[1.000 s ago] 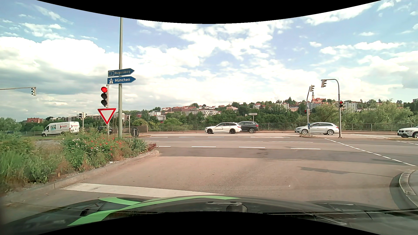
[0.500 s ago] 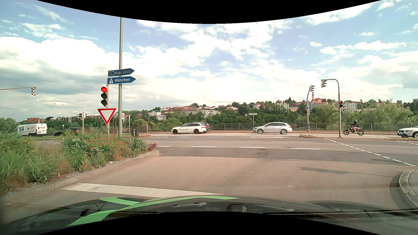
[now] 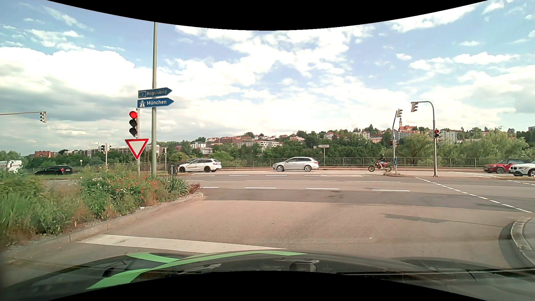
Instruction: Follow the waypoints while adhering to traffic rules and regulations
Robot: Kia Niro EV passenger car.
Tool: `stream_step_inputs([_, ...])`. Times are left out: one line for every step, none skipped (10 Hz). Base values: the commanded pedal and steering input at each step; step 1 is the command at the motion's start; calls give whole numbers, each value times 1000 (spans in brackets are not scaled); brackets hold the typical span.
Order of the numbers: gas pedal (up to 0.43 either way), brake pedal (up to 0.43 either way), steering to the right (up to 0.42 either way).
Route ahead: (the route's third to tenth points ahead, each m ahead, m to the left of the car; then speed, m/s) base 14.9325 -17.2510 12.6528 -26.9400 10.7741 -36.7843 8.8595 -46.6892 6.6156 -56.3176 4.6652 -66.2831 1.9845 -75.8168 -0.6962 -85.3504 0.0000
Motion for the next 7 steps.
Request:
stream_step_inputs([0,579,259])
stream_step_inputs([0,579,259])
stream_step_inputs([0,579,259])
stream_step_inputs([0,579,259])
stream_step_inputs([0,579,259])
stream_step_inputs([0,579,259])
stream_step_inputs([0,579,259])
